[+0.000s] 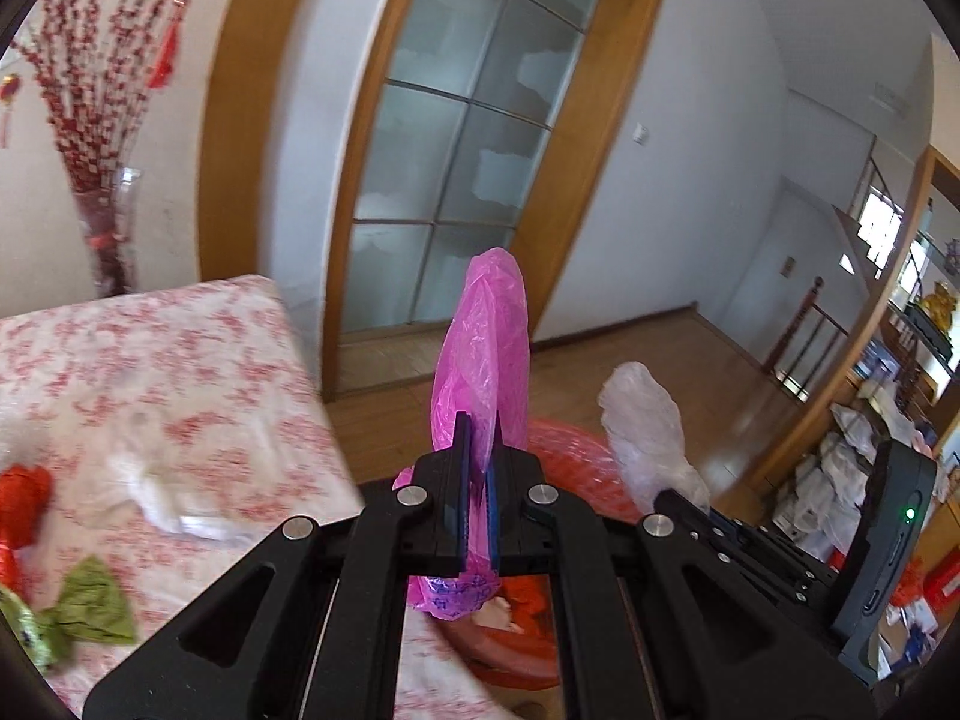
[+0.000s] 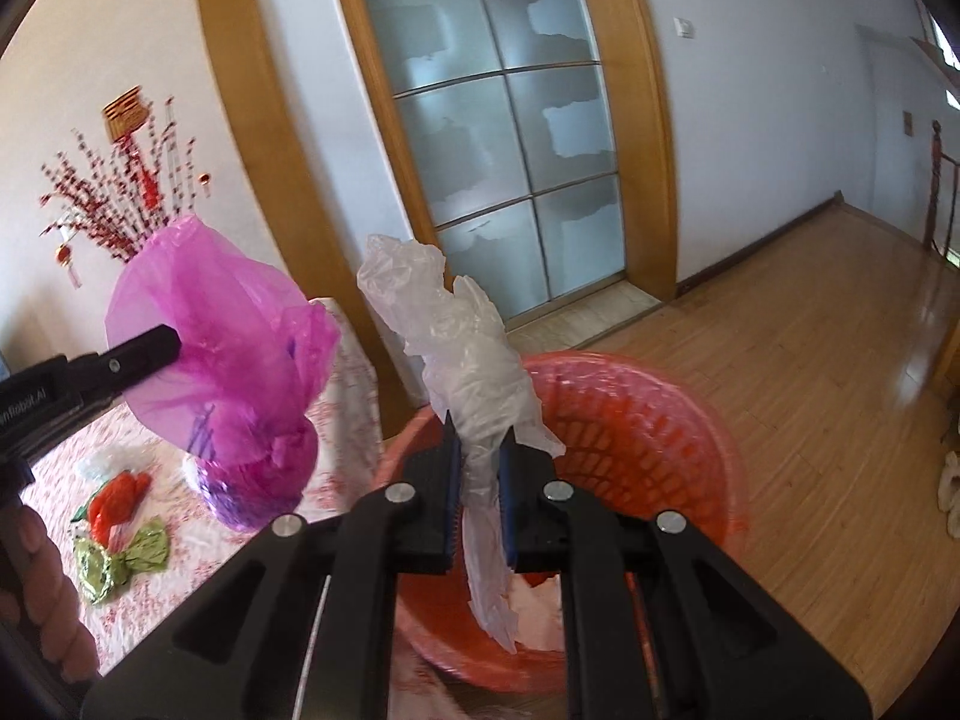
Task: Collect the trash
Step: 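Carry the clear bag and pink bag over the wastebasket and open both grippers, then move both grippers back over the table toward the remaining bags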
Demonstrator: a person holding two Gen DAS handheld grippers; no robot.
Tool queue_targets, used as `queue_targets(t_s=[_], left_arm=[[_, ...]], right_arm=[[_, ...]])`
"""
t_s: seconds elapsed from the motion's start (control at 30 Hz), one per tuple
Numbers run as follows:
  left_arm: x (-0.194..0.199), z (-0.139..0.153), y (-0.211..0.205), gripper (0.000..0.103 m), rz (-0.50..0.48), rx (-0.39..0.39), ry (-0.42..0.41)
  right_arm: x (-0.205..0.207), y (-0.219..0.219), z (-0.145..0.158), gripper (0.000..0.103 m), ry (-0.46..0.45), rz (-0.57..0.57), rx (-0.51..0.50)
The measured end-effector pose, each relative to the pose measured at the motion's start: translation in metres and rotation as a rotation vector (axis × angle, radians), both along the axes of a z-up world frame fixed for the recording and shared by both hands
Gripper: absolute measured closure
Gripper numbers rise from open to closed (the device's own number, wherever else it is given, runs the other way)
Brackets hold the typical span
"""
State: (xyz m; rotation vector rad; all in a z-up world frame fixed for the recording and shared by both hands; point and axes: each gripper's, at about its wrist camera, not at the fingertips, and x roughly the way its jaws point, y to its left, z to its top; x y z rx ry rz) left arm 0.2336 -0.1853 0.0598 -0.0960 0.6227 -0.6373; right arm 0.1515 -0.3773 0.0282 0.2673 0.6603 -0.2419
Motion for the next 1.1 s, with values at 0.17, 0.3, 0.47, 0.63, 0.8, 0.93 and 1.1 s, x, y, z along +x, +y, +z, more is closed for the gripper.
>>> queue_targets(t_s=[0.17,0.3,0.47,0.63,0.8,0.93,1.1], left_arm=[[-0.001,-0.013,-0.03,0.1,-0.056,-0.003,0.032],[0.0,-0.022,-0.046,0.1,-0.086,0.001,0.059],[0.001,-0.034,-0.061,0.1,-0.108,0.012,0.084],[0.007,-0.046,-0.068,0.099,-0.121,0.024,0.123],[0.011,-0.058,-0.068,0.099,-0.131,0.035,0.168],[0.015,-0.064,-0.06,0.061,-0.094,0.056,0.181],[0.021,-0.066,-0.033,0.054,-0.015,0.056,0.178]], right_arm=[[0.0,-0.022,-0.008,0.091,0.008,-0.037,0.02],[-0.001,-0.035,-0.016,0.091,0.014,-0.058,0.037],[0.001,-0.046,-0.024,0.091,0.022,-0.072,0.056],[0.008,-0.049,-0.031,0.091,0.028,-0.08,0.072],[0.009,-0.052,-0.037,0.086,0.031,-0.078,0.097],[0.009,-0.055,-0.045,0.072,0.044,-0.086,0.111],[0.003,-0.053,-0.049,0.068,0.058,-0.101,0.083]])
